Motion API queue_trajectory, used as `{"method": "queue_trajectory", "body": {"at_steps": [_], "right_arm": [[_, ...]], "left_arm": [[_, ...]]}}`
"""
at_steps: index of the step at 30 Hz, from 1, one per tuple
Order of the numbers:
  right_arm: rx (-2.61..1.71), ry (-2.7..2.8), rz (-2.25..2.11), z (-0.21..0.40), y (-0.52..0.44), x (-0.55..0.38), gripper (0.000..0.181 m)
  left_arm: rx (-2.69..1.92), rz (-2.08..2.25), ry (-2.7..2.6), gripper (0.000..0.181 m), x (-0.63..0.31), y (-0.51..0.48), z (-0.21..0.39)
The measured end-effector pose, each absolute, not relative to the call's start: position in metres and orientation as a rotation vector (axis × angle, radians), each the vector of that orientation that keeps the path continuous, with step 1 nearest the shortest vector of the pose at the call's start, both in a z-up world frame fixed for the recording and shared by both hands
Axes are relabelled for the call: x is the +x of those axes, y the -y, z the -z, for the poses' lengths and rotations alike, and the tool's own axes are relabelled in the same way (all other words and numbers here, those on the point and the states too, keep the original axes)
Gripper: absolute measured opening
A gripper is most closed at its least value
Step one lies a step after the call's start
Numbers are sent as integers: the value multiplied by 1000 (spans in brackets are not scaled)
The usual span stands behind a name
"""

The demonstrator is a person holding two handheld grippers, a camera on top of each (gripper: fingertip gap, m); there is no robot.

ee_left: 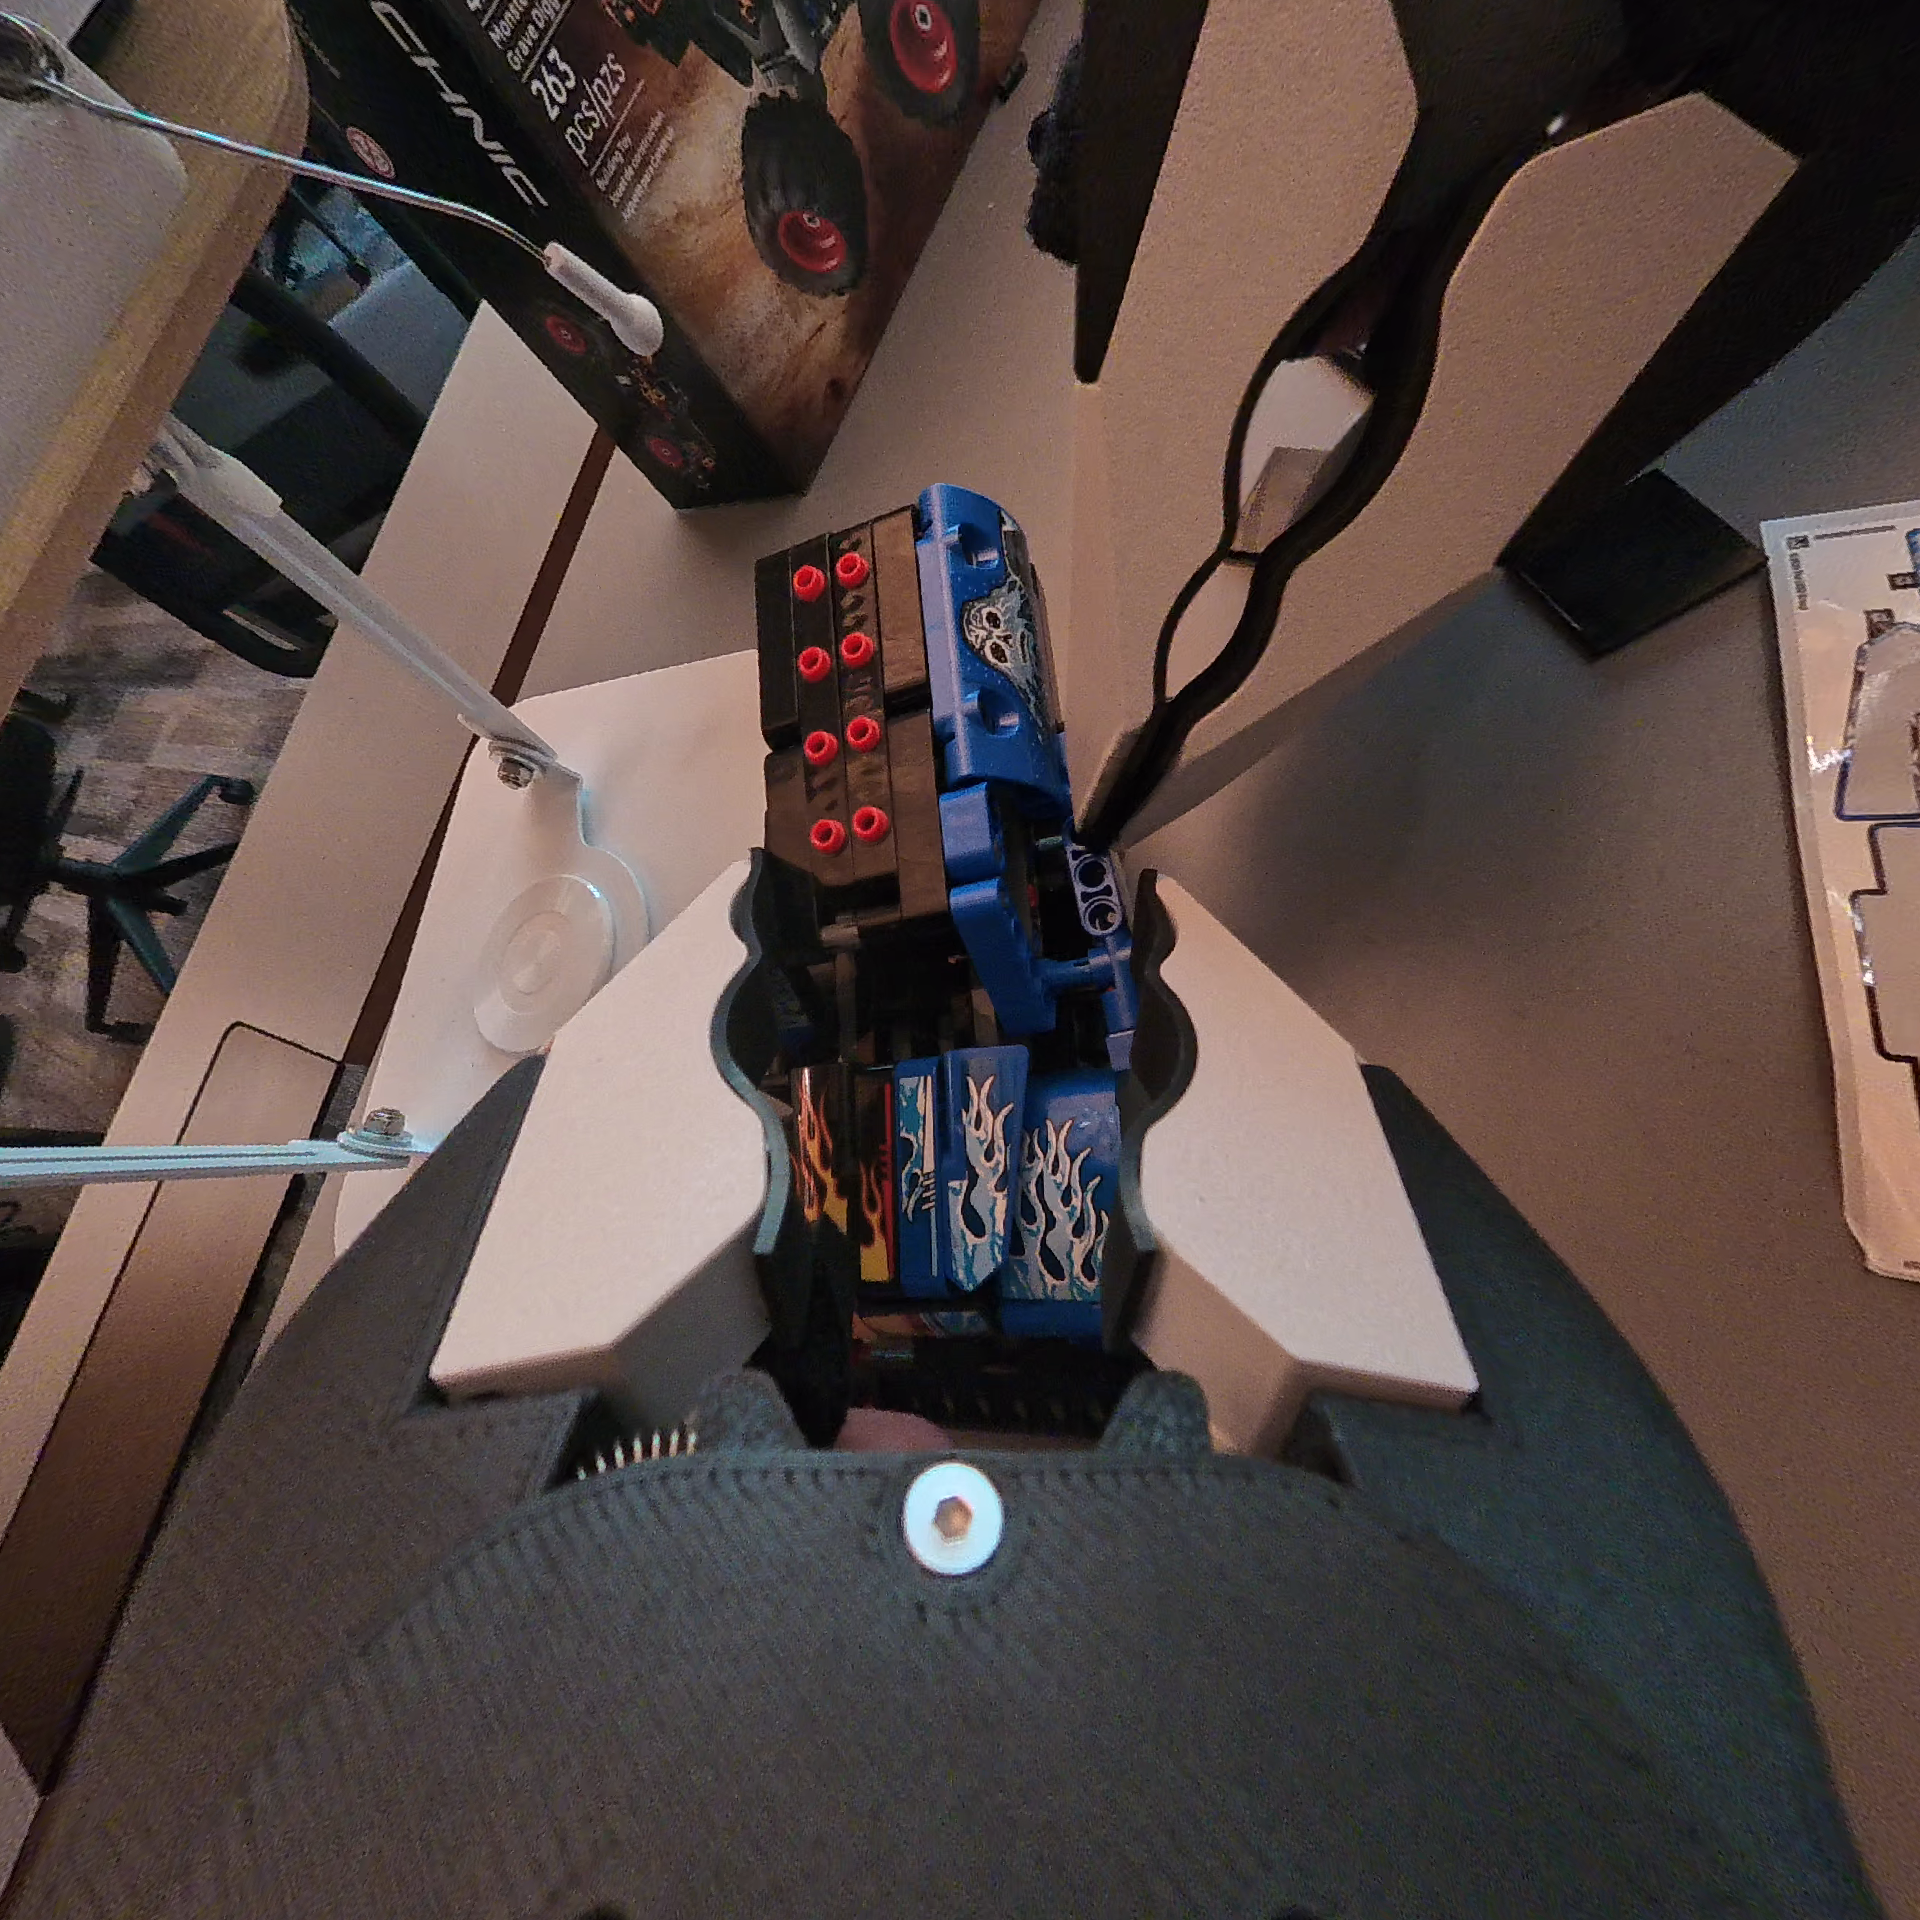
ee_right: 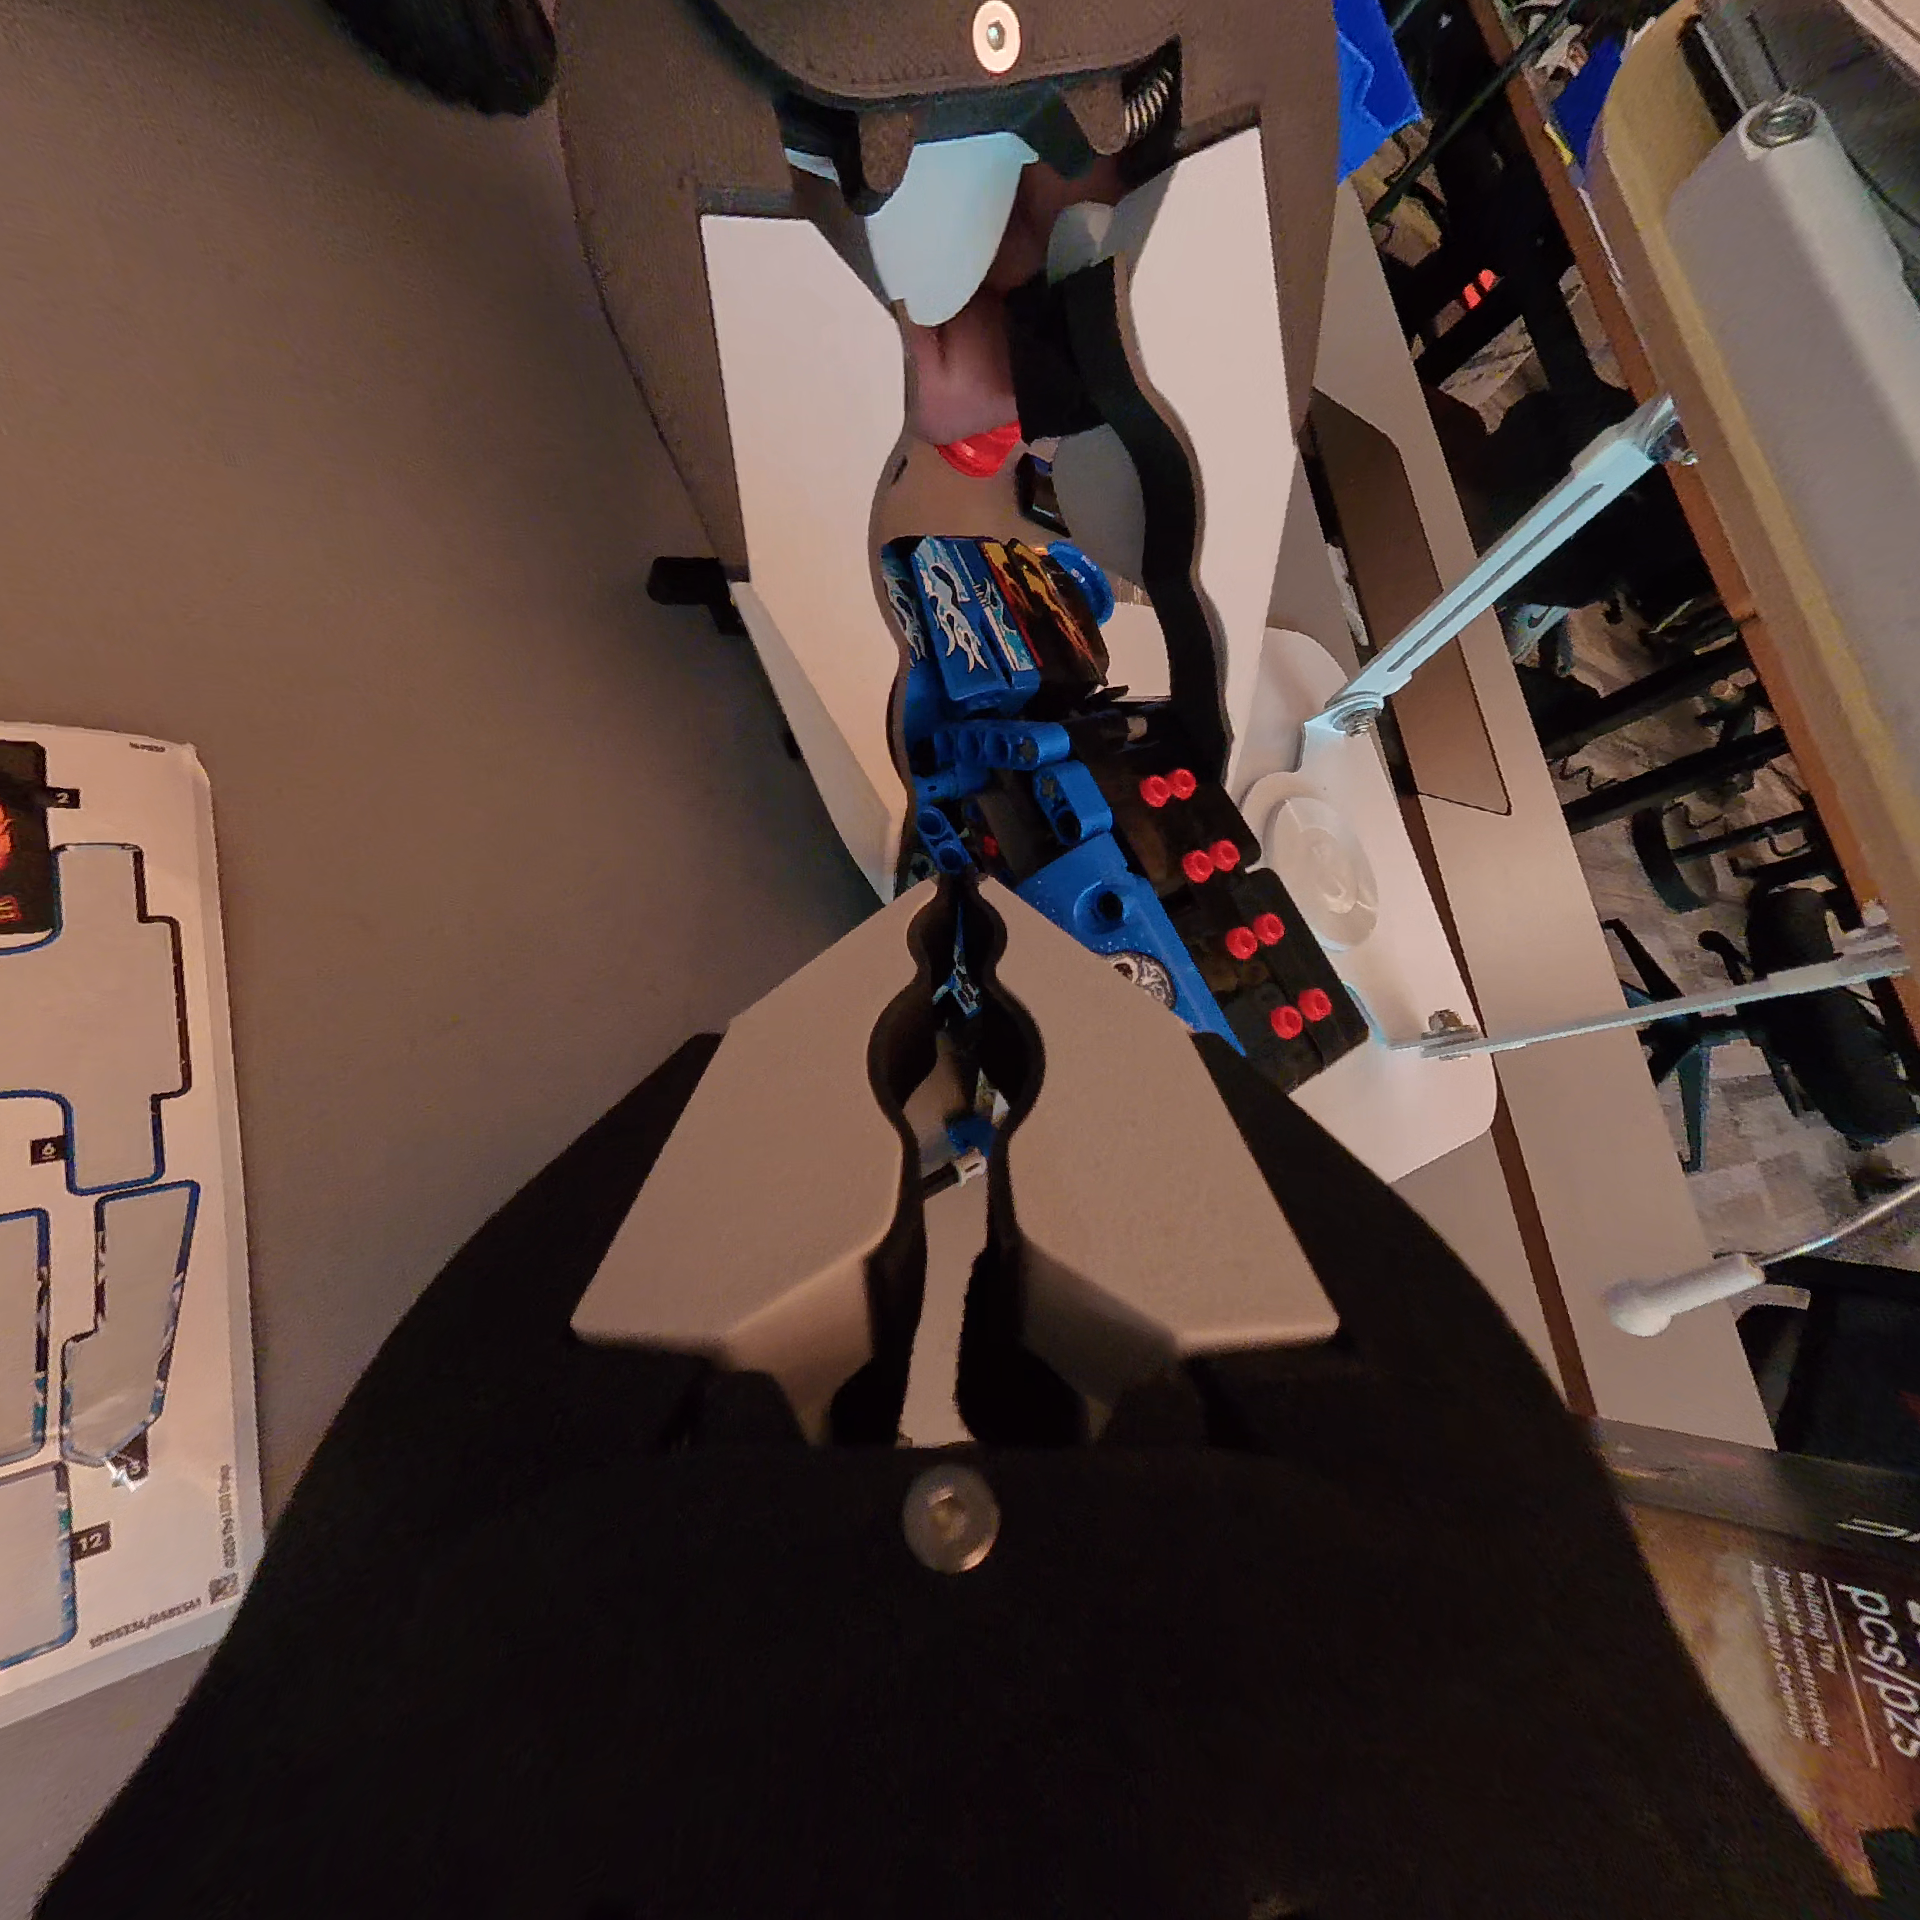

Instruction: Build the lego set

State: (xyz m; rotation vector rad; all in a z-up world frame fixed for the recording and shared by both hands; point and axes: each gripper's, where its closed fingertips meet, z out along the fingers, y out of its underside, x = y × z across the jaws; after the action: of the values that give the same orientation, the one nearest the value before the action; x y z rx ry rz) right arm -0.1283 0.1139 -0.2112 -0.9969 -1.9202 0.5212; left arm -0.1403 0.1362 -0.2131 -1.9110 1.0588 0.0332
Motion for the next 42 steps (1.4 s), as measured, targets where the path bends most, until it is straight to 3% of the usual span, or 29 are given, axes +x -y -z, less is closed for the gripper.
{"method": "queue_trajectory", "body": {"at_steps": [4, 11, 19, 21, 24, 42], "right_arm": [[-1007, 1894, -495, 210, -121, -129, 0], [-1022, 1864, -494, 209, -126, -131, 0], [-1032, 1852, -497, 209, -129, -133, 0], [-1035, 1853, -502, 209, -130, -134, 0], [-1036, 1844, -501, 208, -131, -134, 0], [-925, 1920, -492, 212, -121, -138, 6]], "left_arm": [[-1939, -78, -1121, 93, -141, -130, 219], [-2061, -109, -1055, 108, -165, -120, 212], [-2281, 6, -822, 90, -165, -123, 231], [-2301, 44, -814, 106, -159, -122, 234], [-2306, 13, -751, 86, -166, -127, 231], [-2289, -27, -734, 81, -169, -134, 232]]}}
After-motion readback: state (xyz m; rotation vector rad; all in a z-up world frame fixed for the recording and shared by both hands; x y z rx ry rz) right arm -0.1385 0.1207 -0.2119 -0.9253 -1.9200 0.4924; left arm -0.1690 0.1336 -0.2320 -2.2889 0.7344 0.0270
